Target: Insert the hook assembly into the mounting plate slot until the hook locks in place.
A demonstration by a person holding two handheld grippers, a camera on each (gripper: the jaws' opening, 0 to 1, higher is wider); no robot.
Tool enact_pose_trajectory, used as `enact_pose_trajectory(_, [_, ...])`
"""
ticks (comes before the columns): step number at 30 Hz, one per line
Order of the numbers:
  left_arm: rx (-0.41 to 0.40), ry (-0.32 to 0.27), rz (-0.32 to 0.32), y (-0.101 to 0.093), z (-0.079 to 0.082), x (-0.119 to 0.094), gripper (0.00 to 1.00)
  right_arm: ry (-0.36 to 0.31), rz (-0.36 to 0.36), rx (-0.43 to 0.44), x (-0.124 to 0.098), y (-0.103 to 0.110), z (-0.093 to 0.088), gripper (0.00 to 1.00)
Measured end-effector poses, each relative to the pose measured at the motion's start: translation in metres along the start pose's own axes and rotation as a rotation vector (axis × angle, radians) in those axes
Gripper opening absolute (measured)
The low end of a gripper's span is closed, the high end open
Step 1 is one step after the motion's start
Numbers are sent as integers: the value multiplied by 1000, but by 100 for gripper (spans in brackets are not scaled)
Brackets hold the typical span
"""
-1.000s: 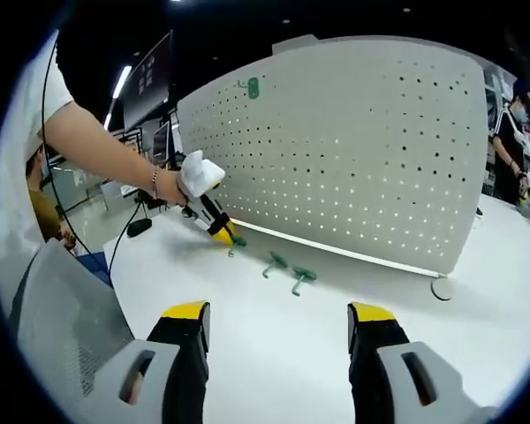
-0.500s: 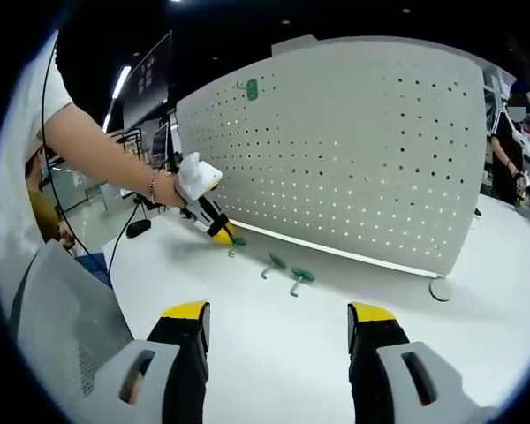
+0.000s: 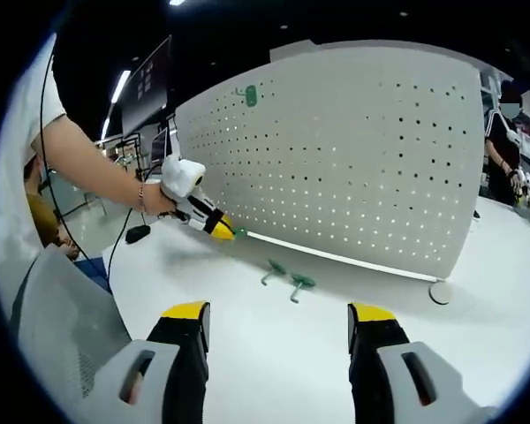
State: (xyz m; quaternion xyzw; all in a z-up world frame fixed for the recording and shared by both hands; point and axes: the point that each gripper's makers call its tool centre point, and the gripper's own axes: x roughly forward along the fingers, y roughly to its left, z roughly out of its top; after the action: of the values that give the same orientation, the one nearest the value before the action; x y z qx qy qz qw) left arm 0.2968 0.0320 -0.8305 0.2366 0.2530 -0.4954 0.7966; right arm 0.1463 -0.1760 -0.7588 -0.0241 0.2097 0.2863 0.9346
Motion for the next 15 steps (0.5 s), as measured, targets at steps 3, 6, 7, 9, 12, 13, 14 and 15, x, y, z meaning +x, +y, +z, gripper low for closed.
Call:
enact_pose_trajectory(3, [-9, -30, 13, -4, 4, -5, 1, -8, 0, 12, 1, 1, 0, 61])
enact_pose_trajectory(6, [-35, -74, 54, -3, 13, -12, 2, -11, 1, 16, 1, 3, -1, 61])
enact_pose_trajectory(7, [-41, -86, 64, -3, 16, -14, 2, -13, 2, 15, 1, 3, -1, 61])
enact_pose_trajectory(9, [-53, -113, 76, -5, 23, -18, 2, -12, 5, 12, 2, 5, -1, 61])
enact_pose_trajectory(12, [-46, -144, 93, -11, 33, -25, 2, -16, 10, 9, 2, 6, 0, 61])
enact_pose_trajectory(13, [-50, -155, 98, -11, 36, -28, 2, -17, 10, 7, 2, 6, 1, 61])
enact_pose_trajectory(14, [-57, -171, 106, -12, 40, -31, 2, -20, 9, 5, 2, 6, 2, 61])
enact_pose_trajectory(15, [-58, -178, 115, -13, 42, -33, 2, -22, 9, 6, 2, 6, 3, 61])
